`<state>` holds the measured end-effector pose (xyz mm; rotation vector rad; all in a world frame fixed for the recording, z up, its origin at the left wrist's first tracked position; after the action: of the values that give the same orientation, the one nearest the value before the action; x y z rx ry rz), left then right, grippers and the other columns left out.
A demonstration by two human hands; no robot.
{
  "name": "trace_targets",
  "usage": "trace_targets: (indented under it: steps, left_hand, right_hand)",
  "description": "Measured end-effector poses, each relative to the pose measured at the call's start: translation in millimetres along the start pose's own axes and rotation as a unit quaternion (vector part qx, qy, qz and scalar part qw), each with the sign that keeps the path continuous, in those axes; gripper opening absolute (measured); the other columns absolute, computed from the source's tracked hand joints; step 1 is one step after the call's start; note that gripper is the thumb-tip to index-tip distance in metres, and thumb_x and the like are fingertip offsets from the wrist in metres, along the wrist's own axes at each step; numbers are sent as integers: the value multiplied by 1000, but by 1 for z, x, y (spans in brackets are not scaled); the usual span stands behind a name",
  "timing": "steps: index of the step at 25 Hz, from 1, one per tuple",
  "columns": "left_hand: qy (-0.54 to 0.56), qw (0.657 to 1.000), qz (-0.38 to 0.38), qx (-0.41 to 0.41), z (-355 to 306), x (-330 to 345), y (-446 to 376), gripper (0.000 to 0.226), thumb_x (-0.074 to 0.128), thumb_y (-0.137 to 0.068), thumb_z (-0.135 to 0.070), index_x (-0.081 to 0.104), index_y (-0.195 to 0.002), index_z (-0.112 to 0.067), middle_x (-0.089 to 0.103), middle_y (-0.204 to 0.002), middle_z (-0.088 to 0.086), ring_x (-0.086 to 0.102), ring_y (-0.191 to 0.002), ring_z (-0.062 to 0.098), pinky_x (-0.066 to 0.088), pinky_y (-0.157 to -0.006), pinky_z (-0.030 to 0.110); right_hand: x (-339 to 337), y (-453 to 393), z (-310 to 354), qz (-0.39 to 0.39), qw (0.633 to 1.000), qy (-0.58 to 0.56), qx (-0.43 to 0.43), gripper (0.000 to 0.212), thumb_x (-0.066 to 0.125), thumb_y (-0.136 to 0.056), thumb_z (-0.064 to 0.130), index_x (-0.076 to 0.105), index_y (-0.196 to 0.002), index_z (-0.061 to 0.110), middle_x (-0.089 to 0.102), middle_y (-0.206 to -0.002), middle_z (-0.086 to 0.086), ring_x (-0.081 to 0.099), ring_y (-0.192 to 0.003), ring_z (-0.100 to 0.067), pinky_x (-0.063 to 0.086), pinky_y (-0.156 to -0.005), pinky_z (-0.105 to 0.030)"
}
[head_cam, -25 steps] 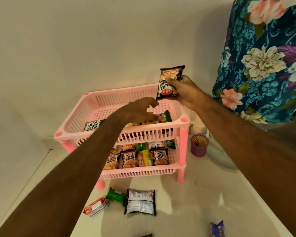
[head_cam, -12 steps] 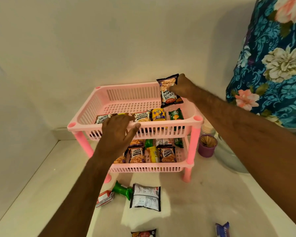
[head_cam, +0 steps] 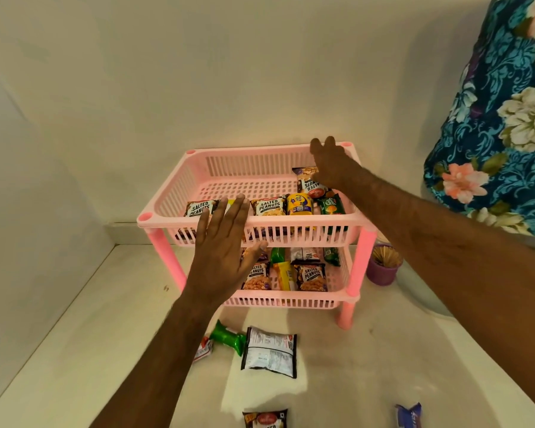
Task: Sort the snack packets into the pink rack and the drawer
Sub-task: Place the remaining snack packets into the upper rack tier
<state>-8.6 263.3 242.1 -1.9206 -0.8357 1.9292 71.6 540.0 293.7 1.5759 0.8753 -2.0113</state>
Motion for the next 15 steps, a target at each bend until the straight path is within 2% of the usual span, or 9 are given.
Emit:
trace_targets:
  steps: [3, 5, 8, 11, 13, 15]
  left_hand:
    - [2, 1000, -2, 10, 1, 5, 1, 75, 36, -101, -59, 16, -161, -18, 9, -169, -3, 1, -157, 18, 6, -125, 54]
    - [0, 1000, 3, 19, -2, 5, 1, 76, 36, -102, -59, 14, -161, -18, 6, -170, -3, 0, -157, 20, 6, -125, 54]
    - [11, 1000, 11, 23, -1, 4, 6, 76, 34, -103, -59, 10, -162, -17, 2, -170, -2, -2, -157, 22, 7, -125, 54]
    - [39, 999, 27, 25, 0, 3, 18, 74, 33, -104, -53, 4, -162, -17, -2, -170, -1, -6, -157, 23, 7, -125, 54]
    - [61, 997, 37, 27, 2, 2, 29, 75, 40, -103, -44, 4, -161, -14, -3, -170, 2, -6, -156, 24, 7, -126, 54]
    - [87, 995, 40, 32, 6, -1, 44, 75, 46, -102, -36, 8, -161, -10, 0, -170, 5, -4, -157, 26, 10, -126, 53]
  right_hand:
    - [13, 3, 4, 54, 997, 52, -31, 38, 72, -89, 18, 59, -124, 11, 54, -131, -13, 55, -118, -32, 46, -100, -47]
    - [23, 8, 1, 109, 993, 32, -20, 35, 72, -89, 15, 66, -123, 8, 60, -132, -11, 58, -119, -30, 45, -104, -45]
    - [19, 16, 2, 115, 993, 7, -29, 35, 69, -91, 8, 69, -126, 5, 60, -138, -14, 58, -123, -30, 45, -105, -39]
    - [-4, 25, 8, 50, 997, -44, -24, 28, 62, -94, 8, 69, -121, 6, 62, -134, -14, 58, -122, -29, 46, -106, -41]
    - [-25, 44, 17, -37, 992, -121, -23, 21, 61, -95, 13, 69, -115, 10, 65, -120, -10, 62, -106, -24, 52, -96, -40]
    - [-45, 76, 32, -127, 971, -198, -45, 16, 62, -95, 21, 64, -110, 17, 61, -106, -3, 58, -89, -12, 51, -81, -32]
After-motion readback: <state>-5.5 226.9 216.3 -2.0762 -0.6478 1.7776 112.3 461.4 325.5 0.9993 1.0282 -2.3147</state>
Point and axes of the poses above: each hand's wrist, its own y-axis away from the middle knuckle, its own x-axis out of the palm, z = x × y, the point moved 9 cm from there along -y, towards the middle knuckle
